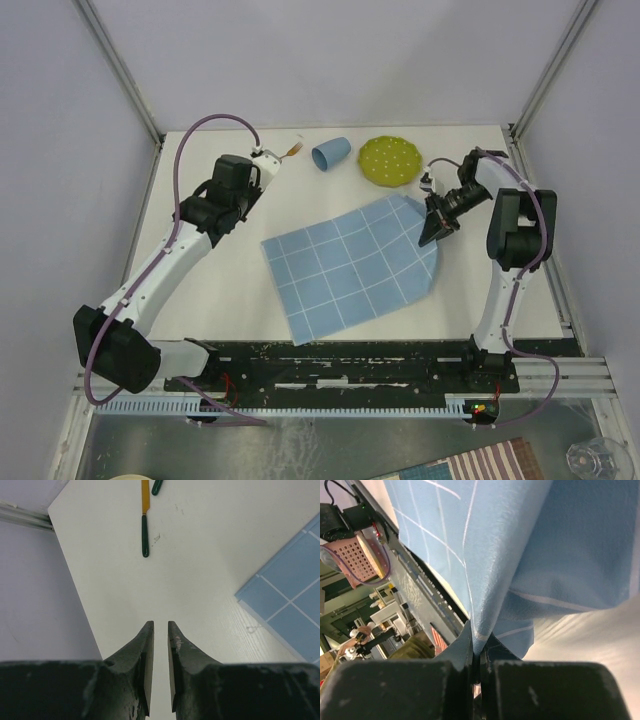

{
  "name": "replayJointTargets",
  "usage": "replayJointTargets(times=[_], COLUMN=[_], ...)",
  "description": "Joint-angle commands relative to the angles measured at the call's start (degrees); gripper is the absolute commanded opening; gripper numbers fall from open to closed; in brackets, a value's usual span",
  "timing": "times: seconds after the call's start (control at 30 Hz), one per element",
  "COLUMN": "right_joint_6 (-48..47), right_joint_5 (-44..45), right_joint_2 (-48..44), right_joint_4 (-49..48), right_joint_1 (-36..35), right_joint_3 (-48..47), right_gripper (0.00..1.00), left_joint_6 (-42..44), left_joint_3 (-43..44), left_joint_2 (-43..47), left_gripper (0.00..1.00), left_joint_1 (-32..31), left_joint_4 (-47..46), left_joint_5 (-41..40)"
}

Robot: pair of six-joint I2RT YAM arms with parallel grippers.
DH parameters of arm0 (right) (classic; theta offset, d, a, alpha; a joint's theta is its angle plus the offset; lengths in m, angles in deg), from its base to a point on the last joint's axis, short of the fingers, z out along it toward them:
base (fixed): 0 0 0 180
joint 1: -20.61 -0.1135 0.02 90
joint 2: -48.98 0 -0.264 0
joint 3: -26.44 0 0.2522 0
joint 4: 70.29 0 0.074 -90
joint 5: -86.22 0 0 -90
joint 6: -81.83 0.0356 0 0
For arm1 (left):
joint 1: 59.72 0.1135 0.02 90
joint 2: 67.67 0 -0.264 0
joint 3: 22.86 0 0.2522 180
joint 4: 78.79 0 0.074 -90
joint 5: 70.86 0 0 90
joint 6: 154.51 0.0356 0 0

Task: Set the dinner table for one person
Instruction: Flatten out the napkin at the center of the board.

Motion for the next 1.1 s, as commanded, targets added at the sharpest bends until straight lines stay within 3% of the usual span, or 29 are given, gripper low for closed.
replayJointTargets(times=[0.0, 0.07, 0.13, 0.3, 0.43, 0.73, 1.07], right_joint_6=[-2.3, -6.23, -5.69, -2.72, -1.34, 4.95, 4.59], right_joint_5=[1.08, -0.95, -2.0, 3.34, 9.22, 15.44, 13.86], right_joint_2=[-7.49, -6.62, -7.85, -5.9, -6.3, -14.58, -0.41], right_joint_4=[13.67, 21.32, 21.6, 21.85, 21.71, 11.32, 12.29], right_joint_1=[0.34, 0.34, 0.3, -0.06, -0.06, 0.51, 0.51], right_joint_3=[-1.59, -3.58, -2.35, -2.56, -3.64, -8.88, -19.21], right_gripper=[0.02, 0.06, 0.1, 0.47, 0.61, 0.66, 0.67], left_joint_6=[0.22, 0.03, 0.05, 0.03, -0.68, -4.33, -2.81], left_joint_3=[2.77, 3.06, 3.17, 3.69, 4.33, 3.78, 2.66], left_joint_2=[1.0, 0.96, 1.08, 1.18, 1.93, 3.62, 2.86], left_gripper=[0.24, 0.24, 0.24, 0.24, 0.24, 0.26, 0.26], left_joint_1=[-0.35, -0.38, -0.49, -0.5, -0.66, -2.09, -4.37], left_joint_4=[-4.47, -4.94, -5.9, -6.73, -6.39, -3.49, -3.81], left_joint_5=[-0.72, -0.8, -0.68, -0.93, -0.06, 6.06, 5.39])
